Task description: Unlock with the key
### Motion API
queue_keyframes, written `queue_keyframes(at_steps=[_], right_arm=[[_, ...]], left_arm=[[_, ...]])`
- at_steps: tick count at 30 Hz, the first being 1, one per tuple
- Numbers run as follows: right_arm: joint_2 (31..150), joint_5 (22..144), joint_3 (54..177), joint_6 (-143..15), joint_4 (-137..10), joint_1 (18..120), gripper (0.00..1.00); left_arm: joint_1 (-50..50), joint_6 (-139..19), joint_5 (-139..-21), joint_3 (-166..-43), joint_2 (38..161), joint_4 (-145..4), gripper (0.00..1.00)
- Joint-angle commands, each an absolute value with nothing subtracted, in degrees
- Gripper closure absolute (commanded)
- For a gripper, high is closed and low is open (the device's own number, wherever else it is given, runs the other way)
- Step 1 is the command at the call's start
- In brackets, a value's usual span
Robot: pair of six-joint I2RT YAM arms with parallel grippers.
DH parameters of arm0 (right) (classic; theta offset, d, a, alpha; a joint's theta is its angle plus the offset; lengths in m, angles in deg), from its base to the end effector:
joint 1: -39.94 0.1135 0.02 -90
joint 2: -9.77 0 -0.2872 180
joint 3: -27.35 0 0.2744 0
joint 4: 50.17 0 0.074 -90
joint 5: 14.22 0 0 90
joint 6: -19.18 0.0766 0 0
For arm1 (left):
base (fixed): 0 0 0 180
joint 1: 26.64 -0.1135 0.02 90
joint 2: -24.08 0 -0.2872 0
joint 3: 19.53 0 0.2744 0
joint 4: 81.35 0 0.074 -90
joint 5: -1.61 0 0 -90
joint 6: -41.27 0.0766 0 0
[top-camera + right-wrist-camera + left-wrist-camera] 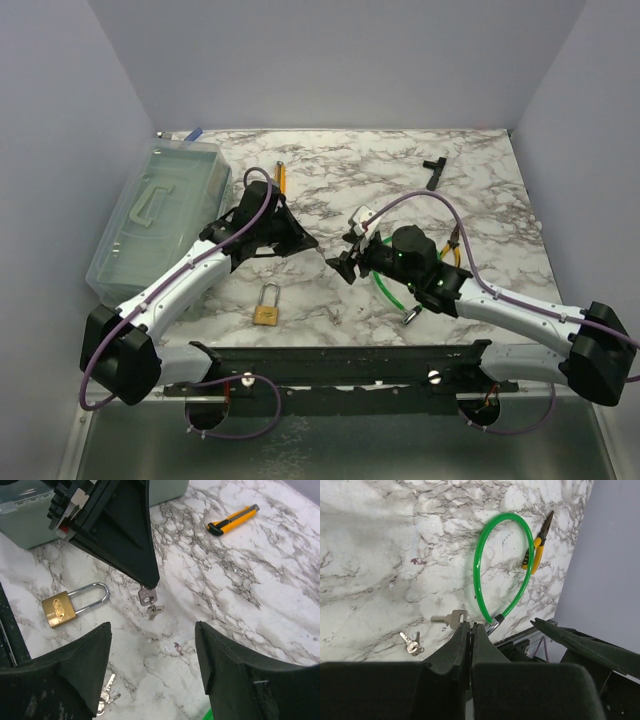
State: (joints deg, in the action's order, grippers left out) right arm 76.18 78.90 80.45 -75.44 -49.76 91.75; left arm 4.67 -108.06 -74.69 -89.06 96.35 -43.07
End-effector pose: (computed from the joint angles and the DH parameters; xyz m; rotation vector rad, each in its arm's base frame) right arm 0.1938 0.2531 0.2799 -0.9055 1.6033 0.6331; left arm 0.2628 -0.1811 0.2765 -0.4742 2.4679 -1.0247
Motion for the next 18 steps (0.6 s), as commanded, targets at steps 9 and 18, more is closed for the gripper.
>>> queue_keyframes(at_steps=[9, 18], right_arm=[[81.9, 85.2, 78.2, -79.4, -32.2, 93.0, 0.35], [84.7, 83.4, 78.2, -79.4, -30.2, 93.3, 0.45]], left_arm=[[4.7, -113.1, -75.6, -90.9, 93.2, -40.4, 1.0], [4.7, -114.4, -75.0, -91.0, 92.6, -40.4, 1.0]])
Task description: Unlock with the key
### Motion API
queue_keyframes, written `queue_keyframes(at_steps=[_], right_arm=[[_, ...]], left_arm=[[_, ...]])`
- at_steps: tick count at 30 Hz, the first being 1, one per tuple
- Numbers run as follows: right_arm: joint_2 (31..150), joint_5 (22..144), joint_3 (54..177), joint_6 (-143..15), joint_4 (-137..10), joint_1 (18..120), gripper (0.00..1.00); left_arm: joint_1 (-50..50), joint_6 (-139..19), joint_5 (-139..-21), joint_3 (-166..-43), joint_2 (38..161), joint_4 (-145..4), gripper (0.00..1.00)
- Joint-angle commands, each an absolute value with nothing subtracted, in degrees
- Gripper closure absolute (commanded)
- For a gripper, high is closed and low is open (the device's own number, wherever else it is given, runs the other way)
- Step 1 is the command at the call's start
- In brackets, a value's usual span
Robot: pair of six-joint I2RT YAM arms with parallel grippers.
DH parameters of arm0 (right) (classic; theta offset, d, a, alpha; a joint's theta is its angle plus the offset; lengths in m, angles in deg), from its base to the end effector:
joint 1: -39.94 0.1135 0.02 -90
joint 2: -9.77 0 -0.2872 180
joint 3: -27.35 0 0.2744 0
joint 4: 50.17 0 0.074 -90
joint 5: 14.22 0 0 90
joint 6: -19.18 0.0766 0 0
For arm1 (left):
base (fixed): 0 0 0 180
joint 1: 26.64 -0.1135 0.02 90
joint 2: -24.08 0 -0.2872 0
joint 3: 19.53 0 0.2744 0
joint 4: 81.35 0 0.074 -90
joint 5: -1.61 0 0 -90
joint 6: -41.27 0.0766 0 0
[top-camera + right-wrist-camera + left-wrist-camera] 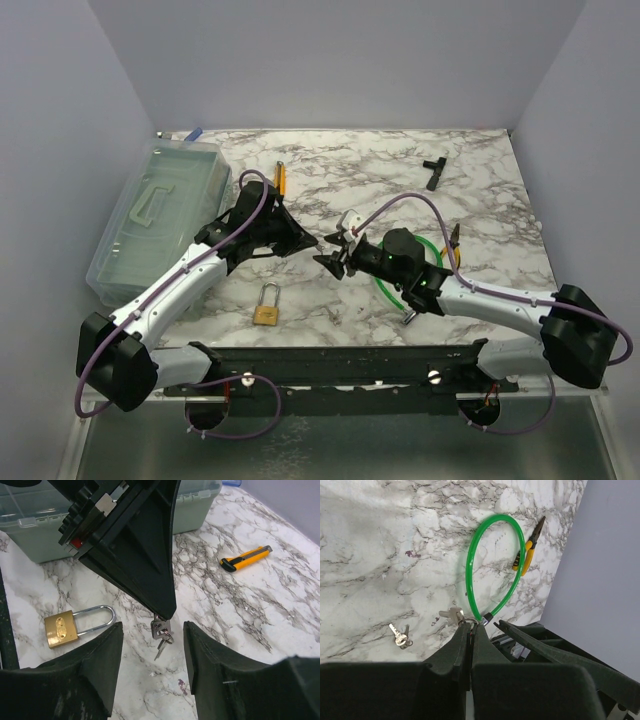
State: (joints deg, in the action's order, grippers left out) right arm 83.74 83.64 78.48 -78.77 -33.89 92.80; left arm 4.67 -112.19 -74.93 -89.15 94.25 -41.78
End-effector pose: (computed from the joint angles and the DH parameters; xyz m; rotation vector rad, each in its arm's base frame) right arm 0.1984 0.2793 0.2659 -0.9672 1.4389 0.6992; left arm 0.2560 -0.1766 0.2853 -0.5627 2.4500 -1.0595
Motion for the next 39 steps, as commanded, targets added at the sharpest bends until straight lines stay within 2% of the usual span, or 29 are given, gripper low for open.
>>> queue_keyframes(at_steps=[1, 4, 12, 19, 32, 34, 39], right_arm=[[84.9, 83.1, 78.2, -79.4, -30.0, 93.3, 0.47], [85.7, 82.6, 78.4, -79.4, -29.5, 93.4, 0.51], [87.6, 82.2, 79.4, -79.7, -29.6, 93.5, 0.53], [88.2, 80.4, 79.6, -80.0, -28.4, 93.6, 0.66], [89.3, 79.8, 80.2, -80.5, -27.2, 93.7, 0.65], [89.5, 79.9, 80.2, -80.6, -27.0, 93.7, 0.7], [89.8, 80.1, 80.8, -81.1, -28.1, 93.8, 0.93]], left_arm=[[4.7, -114.4, -74.9, -91.0, 92.6, -40.4, 1.0], [4.7, -114.6, -74.7, -91.0, 92.5, -40.5, 1.0], [4.7, -115.0, -74.2, -91.0, 92.5, -40.5, 1.0], [4.7, -115.2, -74.0, -90.7, 92.1, -40.5, 1.0], [4.7, -116.0, -72.7, -90.6, 92.5, -40.5, 1.0], [4.7, -116.0, -72.7, -90.6, 92.5, -40.5, 1.0], [4.7, -116.0, -72.8, -90.6, 92.6, -40.4, 1.0]])
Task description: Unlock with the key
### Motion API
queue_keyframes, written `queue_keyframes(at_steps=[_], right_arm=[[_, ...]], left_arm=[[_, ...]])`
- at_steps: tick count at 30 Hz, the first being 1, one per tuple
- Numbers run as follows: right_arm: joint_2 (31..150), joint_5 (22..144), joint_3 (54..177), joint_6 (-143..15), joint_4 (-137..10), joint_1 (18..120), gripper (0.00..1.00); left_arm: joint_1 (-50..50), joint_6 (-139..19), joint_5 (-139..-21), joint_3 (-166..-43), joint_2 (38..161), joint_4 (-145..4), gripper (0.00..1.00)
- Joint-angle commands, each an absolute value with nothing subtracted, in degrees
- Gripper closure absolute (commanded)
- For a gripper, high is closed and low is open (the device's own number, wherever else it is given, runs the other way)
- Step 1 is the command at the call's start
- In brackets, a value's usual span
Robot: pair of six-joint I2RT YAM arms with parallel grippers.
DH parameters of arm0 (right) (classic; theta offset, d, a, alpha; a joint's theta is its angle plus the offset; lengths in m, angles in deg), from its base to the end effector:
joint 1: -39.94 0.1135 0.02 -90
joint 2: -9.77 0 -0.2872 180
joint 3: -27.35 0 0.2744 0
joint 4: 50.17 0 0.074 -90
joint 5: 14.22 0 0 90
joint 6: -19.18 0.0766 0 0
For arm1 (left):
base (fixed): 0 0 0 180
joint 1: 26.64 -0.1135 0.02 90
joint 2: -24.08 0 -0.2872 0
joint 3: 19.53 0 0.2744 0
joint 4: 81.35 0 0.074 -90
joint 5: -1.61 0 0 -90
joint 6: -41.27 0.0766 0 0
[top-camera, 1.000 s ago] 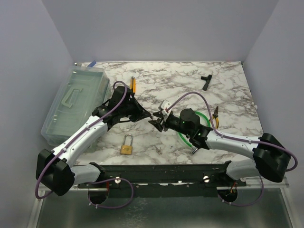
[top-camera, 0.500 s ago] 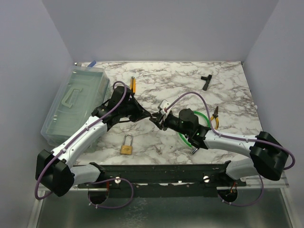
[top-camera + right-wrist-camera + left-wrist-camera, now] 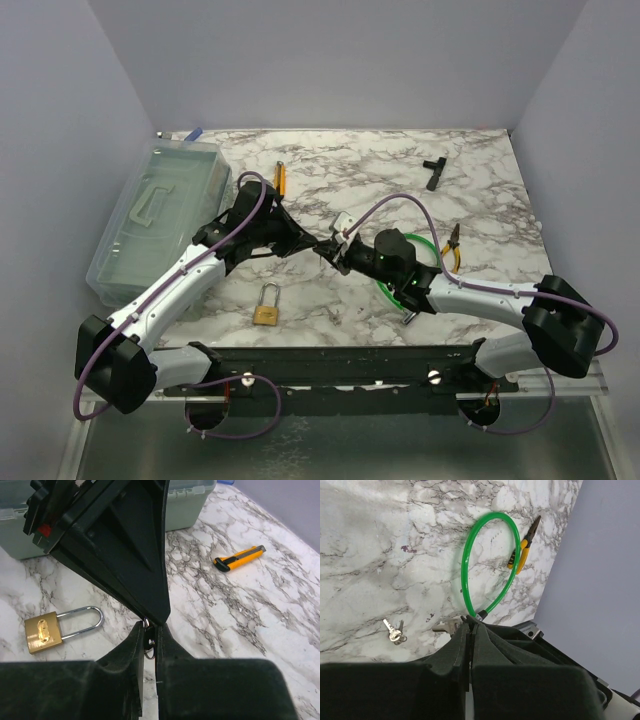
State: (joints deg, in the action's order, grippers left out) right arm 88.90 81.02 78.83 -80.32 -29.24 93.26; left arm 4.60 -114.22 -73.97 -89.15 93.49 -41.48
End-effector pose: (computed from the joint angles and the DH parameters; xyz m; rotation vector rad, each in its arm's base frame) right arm 0.2083 0.2914 0.2506 -0.9608 1.4386 0.6468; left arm 0.2530 -0.1758 0.2888 -0.5979 2.4486 -1.0952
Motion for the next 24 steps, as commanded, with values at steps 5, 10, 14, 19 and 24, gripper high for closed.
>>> queue_keyframes(at_steps=[5, 10, 14, 19, 24], right_arm=[[89.8, 80.7, 81.0, -81.2, -30.0, 93.9, 1.0], [89.1, 80.7, 81.0, -80.3, -32.5, 93.9, 1.0], [87.7, 80.8, 79.9, -78.7, -33.3, 93.9, 1.0], [85.8, 80.8, 78.8, -76.7, -33.8, 93.9, 1.0], [84.5, 81.2, 78.6, -74.1, -34.5, 93.9, 1.0]], left_arm=[[4.7, -115.8, -72.9, -90.5, 92.9, -40.5, 0.97], [4.7, -113.8, -71.9, -91.1, 93.0, -40.5, 0.82], [4.7, -111.7, -72.4, -91.6, 92.3, -40.5, 0.61], [4.6, -109.8, -73.6, -91.6, 90.7, -40.3, 0.48], [4.6, -106.0, -74.5, -92.4, 89.1, -40.5, 0.48]])
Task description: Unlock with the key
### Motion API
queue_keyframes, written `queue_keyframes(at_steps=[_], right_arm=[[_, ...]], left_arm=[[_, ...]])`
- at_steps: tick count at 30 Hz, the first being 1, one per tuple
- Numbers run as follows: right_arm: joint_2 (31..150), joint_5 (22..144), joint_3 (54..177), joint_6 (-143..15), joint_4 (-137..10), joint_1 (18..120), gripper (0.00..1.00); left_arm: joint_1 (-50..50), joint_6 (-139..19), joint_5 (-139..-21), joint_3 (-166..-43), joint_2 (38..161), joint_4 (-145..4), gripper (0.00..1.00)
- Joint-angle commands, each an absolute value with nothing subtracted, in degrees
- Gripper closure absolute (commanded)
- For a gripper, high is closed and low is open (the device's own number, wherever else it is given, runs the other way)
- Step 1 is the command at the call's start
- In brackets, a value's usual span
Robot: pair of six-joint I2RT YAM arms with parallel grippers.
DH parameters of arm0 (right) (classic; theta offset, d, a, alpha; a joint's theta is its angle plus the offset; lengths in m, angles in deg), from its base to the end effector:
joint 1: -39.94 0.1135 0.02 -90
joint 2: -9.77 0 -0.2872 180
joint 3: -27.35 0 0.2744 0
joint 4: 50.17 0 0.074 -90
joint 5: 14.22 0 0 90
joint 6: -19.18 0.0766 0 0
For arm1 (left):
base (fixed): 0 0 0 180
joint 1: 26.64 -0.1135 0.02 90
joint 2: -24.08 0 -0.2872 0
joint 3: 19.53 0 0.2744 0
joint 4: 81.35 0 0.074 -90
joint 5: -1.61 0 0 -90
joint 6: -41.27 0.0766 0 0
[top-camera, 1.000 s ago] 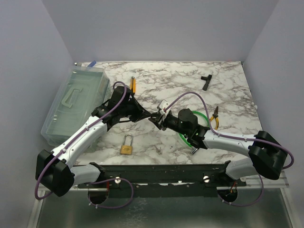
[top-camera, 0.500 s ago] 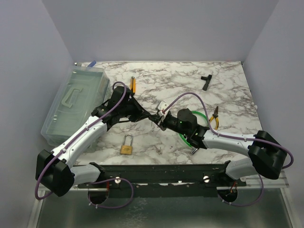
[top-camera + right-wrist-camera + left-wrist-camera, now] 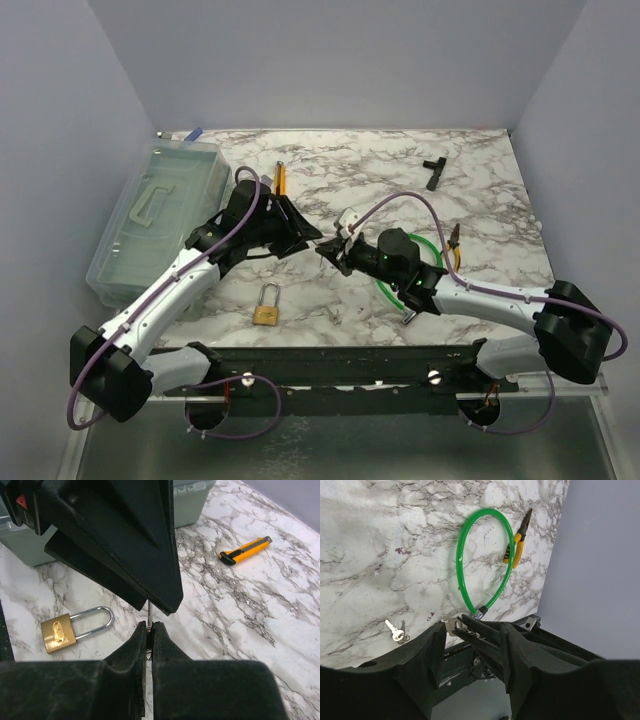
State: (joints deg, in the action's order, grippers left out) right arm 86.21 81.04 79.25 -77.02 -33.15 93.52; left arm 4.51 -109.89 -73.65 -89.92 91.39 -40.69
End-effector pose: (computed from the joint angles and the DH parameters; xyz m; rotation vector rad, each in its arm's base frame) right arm 0.2029 0.2868 0.2591 -0.9327 1.4814 0.6897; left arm 0.2472 -0.1722 0.3029 -0.4857 2.4170 -1.0939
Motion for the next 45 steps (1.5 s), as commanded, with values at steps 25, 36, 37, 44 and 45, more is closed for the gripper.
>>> queue_keyframes(at_steps=[25, 36, 37, 44, 45], right_arm=[[74.2, 104.5, 82.4, -48.6, -32.2, 93.5, 1.0], [68.0, 71.9, 82.7, -45.9, -52.5, 93.3, 1.0], [67.1, 67.8, 82.8, -45.8, -55.2, 93.0, 1.0], [62.2, 54.1, 83.9, -44.2, -67.6, 86.5, 1.0], [62.1, 54.1, 84.2, -44.1, -68.6, 84.9, 1.0]], left_arm=[[4.6, -85.5, -56.6, -84.8, 70.0, -54.0, 0.55], [4.6, -86.6, -62.7, -83.5, 71.5, -56.7, 0.57], [4.6, -87.0, -63.3, -83.7, 72.9, -56.6, 0.56], [6.0, -87.0, -66.4, -85.0, 82.2, -56.4, 0.49], [6.9, -86.6, -67.4, -85.3, 83.7, -56.2, 0.48]])
